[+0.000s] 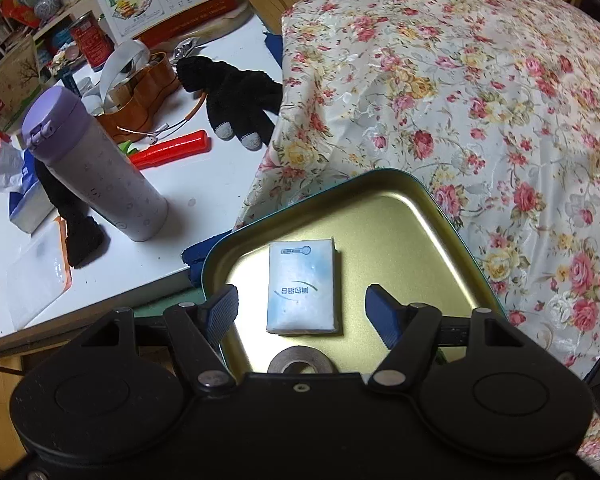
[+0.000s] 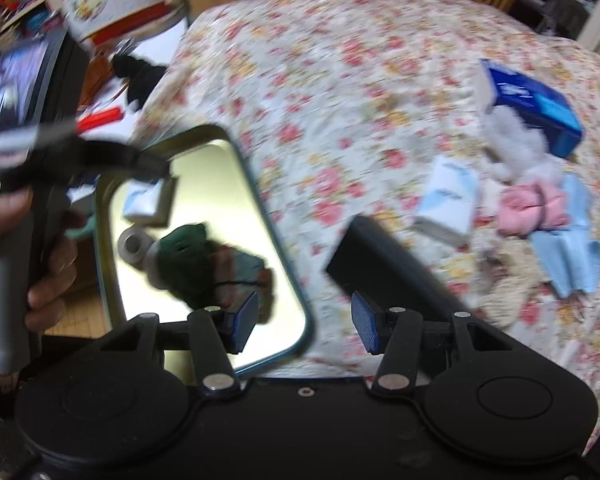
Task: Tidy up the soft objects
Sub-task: 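Move both tools back over the bed toward the remaining tissue pack and masks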
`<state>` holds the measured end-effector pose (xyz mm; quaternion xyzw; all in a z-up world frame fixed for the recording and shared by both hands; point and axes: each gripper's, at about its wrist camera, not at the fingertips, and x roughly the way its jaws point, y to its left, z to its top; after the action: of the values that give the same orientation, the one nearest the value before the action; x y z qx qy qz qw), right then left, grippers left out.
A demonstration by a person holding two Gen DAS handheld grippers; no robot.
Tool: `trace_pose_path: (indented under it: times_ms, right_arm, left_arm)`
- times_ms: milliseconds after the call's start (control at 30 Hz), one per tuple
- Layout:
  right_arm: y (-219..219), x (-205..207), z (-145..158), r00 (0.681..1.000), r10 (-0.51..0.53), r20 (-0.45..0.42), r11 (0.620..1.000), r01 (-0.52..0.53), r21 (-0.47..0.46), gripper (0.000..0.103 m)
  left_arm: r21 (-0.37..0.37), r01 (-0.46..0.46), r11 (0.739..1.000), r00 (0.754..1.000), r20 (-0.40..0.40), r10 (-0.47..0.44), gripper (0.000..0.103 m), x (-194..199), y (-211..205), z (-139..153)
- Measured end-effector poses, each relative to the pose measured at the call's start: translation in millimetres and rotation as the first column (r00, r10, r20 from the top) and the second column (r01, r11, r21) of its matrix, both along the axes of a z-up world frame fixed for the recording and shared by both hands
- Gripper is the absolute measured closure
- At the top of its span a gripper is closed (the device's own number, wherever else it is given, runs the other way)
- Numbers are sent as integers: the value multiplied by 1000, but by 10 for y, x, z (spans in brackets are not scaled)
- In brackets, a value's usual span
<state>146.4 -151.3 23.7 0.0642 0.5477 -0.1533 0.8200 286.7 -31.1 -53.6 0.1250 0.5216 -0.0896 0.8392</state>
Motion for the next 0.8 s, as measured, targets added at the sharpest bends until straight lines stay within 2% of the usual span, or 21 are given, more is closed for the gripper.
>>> trace_pose_path:
  times_ms: [167,300,533,700,733,800]
  right_arm:
    - [-503,-164,178,994,-99,39,995,100,-27,52]
    - [-962,-357,229,978,-199,59,978,202,-52,51]
    - [-1681,-643,122,929,-364,65,925,369,-94,51]
    - [-2026,-722,41,899,-431,80,897,437,-73,51]
    - [-2076,-738,41,892,-443,87,891,449,-68,51]
    - [-2172,-744,26,882,-461,99,882,468,-52,49]
  left_arm:
    - [39,57,998,998,5,-58,36,-99,-159,-52]
    - [53,110,993,994,12,-111,36,-198,-315,-50]
    - [19,178,984,984,28,-178,36,-380,-613,147]
    - [-30,247,969,969,30,-246,35,-533,-894,386]
    - [-33,261,965,965,36,-260,34,-564,-965,432]
    - [-33,289,957,957,52,-287,21,-617,-1101,510]
